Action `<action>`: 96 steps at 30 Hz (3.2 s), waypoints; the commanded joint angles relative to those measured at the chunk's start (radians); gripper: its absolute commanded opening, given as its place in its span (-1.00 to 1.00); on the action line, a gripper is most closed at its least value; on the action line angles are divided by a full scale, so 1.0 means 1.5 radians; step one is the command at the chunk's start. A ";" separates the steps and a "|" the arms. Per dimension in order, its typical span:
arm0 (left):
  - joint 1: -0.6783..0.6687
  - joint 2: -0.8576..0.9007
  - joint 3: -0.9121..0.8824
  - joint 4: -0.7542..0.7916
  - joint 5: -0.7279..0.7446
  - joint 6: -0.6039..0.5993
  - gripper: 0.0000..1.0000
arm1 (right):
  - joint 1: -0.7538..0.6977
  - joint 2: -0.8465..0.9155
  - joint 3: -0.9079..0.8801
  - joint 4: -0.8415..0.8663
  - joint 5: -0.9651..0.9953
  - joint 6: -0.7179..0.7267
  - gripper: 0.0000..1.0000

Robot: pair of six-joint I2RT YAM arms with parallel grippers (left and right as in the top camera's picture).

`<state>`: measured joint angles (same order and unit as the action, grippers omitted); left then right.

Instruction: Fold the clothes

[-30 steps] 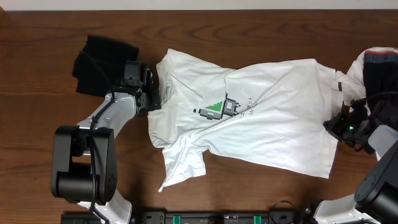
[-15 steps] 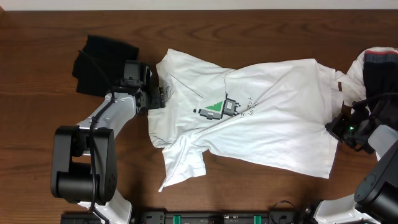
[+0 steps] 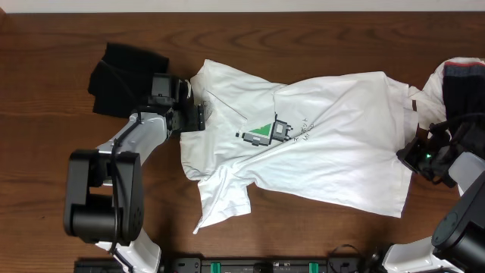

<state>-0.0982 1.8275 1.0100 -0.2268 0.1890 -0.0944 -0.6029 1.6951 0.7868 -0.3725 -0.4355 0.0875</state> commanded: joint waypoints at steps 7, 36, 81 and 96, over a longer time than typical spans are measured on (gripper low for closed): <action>0.001 0.059 -0.003 0.001 0.006 0.008 0.41 | 0.001 0.005 -0.002 0.003 0.003 0.006 -0.97; -0.049 0.067 -0.003 -0.032 -0.086 0.026 -0.31 | 0.001 0.005 -0.002 0.006 0.003 0.009 -0.96; -0.054 0.069 -0.004 -0.040 -0.207 0.025 -0.88 | -0.025 -0.019 0.042 -0.025 0.041 -0.022 -0.98; -0.054 0.069 -0.004 -0.040 -0.207 0.025 -0.88 | -0.027 -0.019 0.054 -0.045 0.153 -0.022 -0.98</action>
<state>-0.1890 1.8755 1.0359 -0.2584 -0.0868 -0.0525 -0.6209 1.6863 0.8505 -0.4400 -0.2951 0.0570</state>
